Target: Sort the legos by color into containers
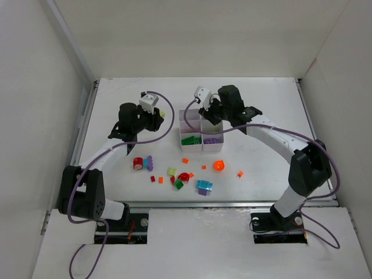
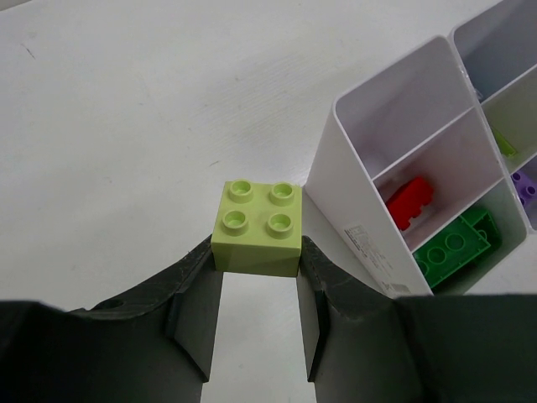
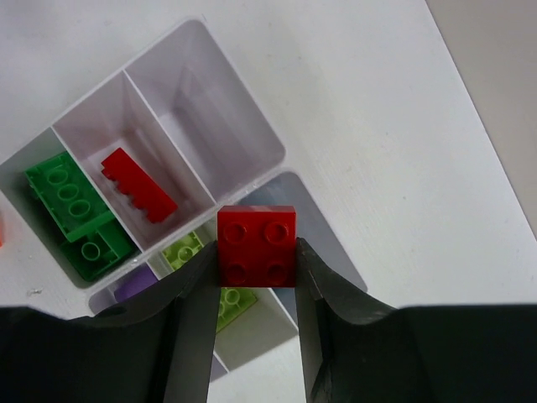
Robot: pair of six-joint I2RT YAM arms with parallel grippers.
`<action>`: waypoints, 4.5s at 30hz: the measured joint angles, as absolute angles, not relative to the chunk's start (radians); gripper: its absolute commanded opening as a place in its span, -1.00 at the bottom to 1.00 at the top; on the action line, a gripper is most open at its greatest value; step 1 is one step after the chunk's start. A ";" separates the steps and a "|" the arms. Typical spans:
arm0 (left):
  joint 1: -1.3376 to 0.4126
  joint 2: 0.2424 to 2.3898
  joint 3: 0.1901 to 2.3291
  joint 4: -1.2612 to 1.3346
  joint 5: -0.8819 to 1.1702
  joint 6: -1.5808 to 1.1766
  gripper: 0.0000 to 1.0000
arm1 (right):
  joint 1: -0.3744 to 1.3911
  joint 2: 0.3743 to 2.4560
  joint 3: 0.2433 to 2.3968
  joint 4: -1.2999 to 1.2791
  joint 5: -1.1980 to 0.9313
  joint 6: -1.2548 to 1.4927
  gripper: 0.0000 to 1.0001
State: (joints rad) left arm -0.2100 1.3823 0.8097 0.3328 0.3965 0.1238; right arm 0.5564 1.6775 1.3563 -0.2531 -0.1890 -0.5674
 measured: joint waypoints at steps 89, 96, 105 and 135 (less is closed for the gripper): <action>-0.241 1.326 0.732 0.316 0.352 0.134 -1.00 | 0.663 1.757 1.307 -0.217 -0.241 -0.648 -0.63; -0.241 1.325 0.726 0.316 0.348 0.134 -1.00 | 0.663 1.783 1.341 -0.216 -0.241 -0.659 0.25; -0.241 1.325 0.726 0.316 0.363 0.149 -1.00 | 0.663 1.783 1.345 -0.220 -0.248 -0.663 0.31; -0.472 1.510 0.973 0.244 0.621 0.615 -1.00 | 0.411 1.364 1.042 -0.038 0.032 -0.340 0.33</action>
